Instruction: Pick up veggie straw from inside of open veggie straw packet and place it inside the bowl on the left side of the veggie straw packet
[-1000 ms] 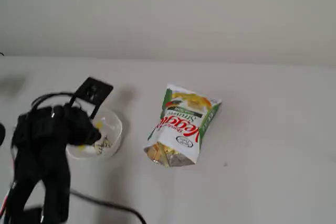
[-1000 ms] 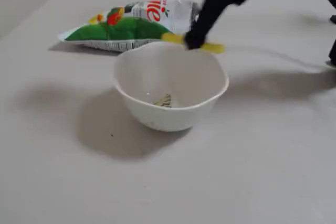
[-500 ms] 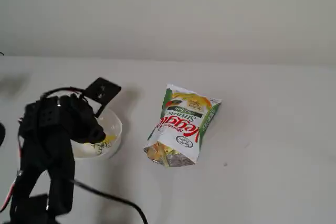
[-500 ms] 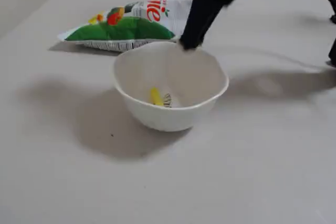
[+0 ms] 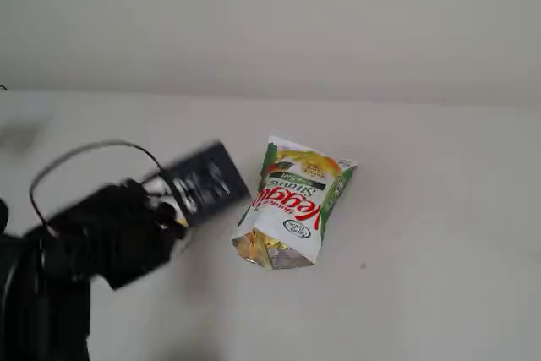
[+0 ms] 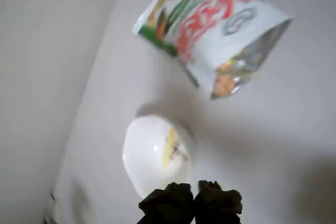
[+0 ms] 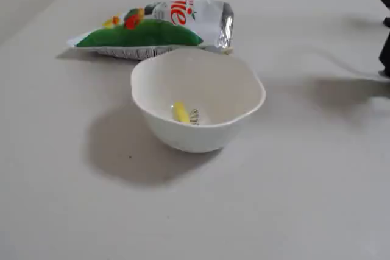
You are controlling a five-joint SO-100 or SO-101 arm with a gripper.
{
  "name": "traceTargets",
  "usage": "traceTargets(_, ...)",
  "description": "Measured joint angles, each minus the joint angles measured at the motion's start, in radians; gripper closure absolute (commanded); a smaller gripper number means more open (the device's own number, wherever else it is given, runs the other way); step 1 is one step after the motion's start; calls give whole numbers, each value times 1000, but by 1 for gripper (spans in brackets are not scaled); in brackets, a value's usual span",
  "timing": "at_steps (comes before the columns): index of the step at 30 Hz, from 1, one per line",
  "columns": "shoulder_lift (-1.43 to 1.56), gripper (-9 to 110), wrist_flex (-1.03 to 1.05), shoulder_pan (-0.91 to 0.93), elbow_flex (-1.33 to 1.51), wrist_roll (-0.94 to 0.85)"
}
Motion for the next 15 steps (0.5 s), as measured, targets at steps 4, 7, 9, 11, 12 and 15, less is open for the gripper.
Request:
traceTargets(4, 114, 101, -6, 92, 121, 94)
traceTargets(7, 238, 101, -38, 155, 273, 155)
traceTargets(9, 302, 101, -61, 169, 368, 179)
traceTargets(11, 368, 101, -103, 179, 454, 190)
traceTargets(12, 414, 101, -127, 181, 512, 195)
traceTargets(15, 561, 102, -170, 160, 689, 170)
